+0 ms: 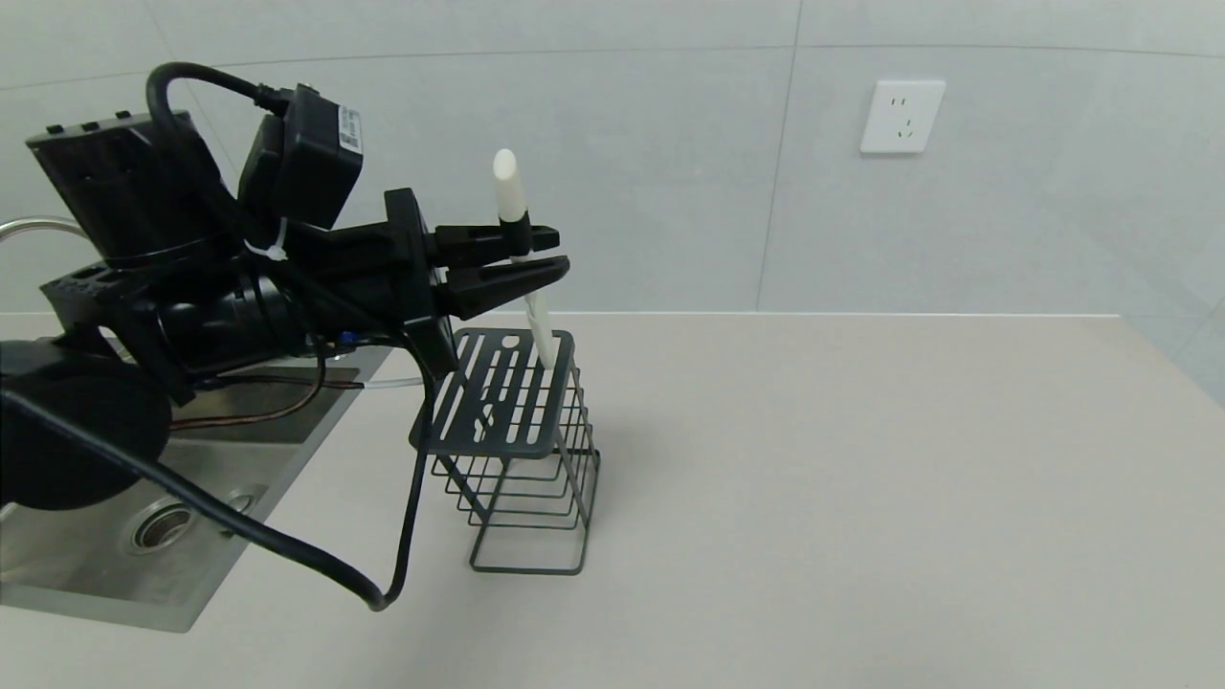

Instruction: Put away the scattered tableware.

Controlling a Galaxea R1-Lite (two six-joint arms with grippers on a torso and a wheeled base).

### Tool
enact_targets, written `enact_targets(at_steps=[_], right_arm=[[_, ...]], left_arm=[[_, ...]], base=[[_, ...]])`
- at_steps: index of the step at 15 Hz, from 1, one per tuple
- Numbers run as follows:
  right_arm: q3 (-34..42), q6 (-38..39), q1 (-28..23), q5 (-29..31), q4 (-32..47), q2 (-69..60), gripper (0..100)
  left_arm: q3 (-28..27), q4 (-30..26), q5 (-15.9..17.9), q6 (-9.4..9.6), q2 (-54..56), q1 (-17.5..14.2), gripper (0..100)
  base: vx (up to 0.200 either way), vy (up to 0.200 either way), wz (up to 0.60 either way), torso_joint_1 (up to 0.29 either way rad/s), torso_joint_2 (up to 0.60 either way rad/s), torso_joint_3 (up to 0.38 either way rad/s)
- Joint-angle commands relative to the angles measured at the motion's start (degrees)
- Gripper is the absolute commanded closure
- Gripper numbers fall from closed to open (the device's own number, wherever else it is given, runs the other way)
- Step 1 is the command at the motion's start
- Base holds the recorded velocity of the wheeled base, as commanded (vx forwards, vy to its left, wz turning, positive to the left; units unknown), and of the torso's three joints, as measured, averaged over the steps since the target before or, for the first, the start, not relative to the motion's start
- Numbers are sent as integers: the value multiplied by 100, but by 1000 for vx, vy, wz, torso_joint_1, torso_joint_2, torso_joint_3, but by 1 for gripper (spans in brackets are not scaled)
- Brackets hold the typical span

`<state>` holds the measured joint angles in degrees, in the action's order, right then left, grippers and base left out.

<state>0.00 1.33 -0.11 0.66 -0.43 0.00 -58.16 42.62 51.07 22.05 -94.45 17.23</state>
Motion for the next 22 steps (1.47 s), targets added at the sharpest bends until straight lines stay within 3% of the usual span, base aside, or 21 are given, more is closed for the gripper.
enact_targets(at_steps=[1,12,22], right_arm=[[0,-1,2,-4,-1,0,100],[0,-1,2,-4,-1,0,100],[0,8,-7,-4,-1,0,100]], left_arm=[[-2,1,0,1,-38,0,100],[200,10,-62,18,-284,9,100],[314,45,-396,115,-486,9,100]], base=[[0,0,0,0,0,0],[0,0,0,0,0,0],[0,0,0,0,0,0]])
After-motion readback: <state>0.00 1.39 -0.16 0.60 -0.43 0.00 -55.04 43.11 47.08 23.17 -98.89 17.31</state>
